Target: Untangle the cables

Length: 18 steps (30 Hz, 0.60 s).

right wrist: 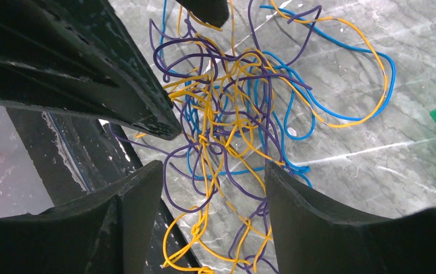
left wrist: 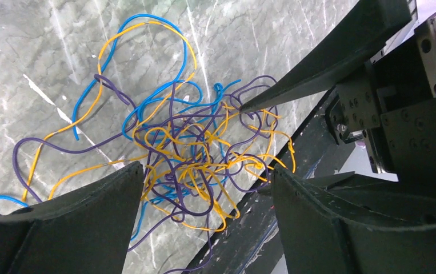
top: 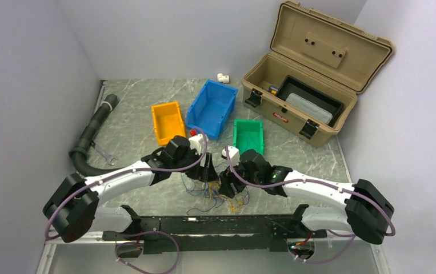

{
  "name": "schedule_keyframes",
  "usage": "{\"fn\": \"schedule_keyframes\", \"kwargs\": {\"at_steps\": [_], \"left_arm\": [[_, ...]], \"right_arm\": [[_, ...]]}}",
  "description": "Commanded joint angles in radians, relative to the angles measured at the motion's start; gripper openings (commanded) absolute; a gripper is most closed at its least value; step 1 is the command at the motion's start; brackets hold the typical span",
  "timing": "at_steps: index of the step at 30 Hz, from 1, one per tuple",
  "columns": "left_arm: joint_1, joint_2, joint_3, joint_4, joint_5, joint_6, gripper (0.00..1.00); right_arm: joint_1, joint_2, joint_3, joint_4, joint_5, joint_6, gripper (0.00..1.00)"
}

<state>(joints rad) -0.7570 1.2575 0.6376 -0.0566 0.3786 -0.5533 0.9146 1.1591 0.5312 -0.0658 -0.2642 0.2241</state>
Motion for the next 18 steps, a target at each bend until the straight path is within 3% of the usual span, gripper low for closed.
{"fn": "schedule_keyframes", "kwargs": {"at_steps": [1, 13, 18], "left_arm": [[-0.004, 0.023, 0.021, 0.084, 0.052, -0.056, 0.84], [-0.013, 0.098, 0.049, 0.038, 0.078, -0.031, 0.66], [-0.015, 0.119, 0.067, 0.018, 0.082, -0.019, 0.45]], "right_arm": [[0.005, 0.012, 0.007, 0.081, -0.036, -0.026, 0.66], [0.004, -0.012, -0.043, 0.069, -0.008, 0.038, 0.5], [0.004, -0.027, -0.035, 0.02, 0.005, 0.051, 0.36]]}}
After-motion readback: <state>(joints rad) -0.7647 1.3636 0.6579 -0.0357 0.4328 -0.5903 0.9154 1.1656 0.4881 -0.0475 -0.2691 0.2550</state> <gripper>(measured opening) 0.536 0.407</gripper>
